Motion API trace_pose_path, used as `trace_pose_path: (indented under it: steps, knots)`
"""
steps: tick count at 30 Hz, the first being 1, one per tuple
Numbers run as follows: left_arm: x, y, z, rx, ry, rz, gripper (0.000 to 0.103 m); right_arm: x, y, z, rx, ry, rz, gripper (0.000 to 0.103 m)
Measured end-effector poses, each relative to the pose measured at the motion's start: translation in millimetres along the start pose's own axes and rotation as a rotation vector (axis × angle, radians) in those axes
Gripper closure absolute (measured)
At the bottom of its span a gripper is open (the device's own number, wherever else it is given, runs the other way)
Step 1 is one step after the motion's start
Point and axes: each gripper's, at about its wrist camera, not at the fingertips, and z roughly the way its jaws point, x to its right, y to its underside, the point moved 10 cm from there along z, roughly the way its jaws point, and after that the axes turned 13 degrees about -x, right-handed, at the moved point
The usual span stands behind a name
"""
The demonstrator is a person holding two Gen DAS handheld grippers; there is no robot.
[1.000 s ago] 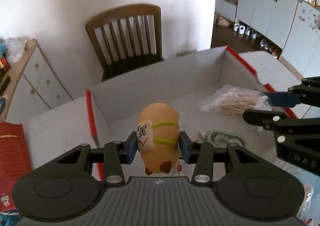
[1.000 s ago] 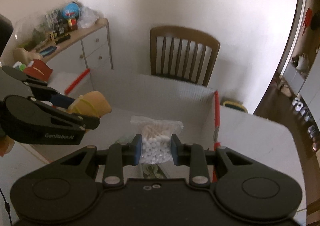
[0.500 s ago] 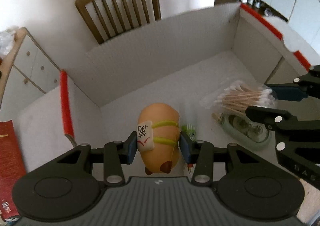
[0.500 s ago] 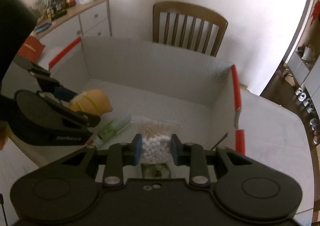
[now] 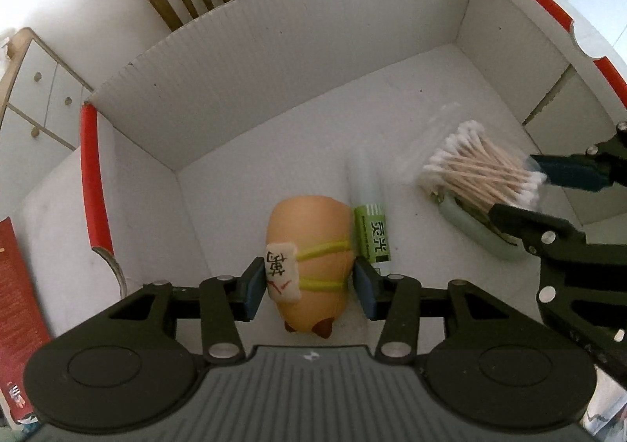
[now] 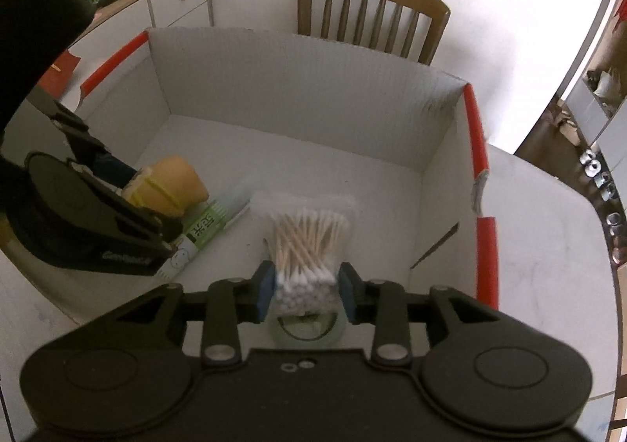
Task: Organize objects
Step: 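Open both tools to release the plush and swab bag inside the box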
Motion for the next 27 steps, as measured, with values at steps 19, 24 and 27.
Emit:
trace_pose_path:
  steps: [19,24,27]
  knots:
    - [-9.9,10.2,-73.1,0.178,-0.028,-0.049,0.032,-1.8,6.8,-61.3,0.111,-0.004,-0.014,0.051]
    - [-13.0,28.4,-99.6,0.225,-0.014,-0.073,0.032,-3.6,1.0,-78.3,0.143,0.002,-0.038,0.05]
    - [-12.5,37.8,-113.1,0.255,-0.001,-0.086,0.032,-6.6,5.9,-92.5,0.159,-0.016,-0.035,0.05]
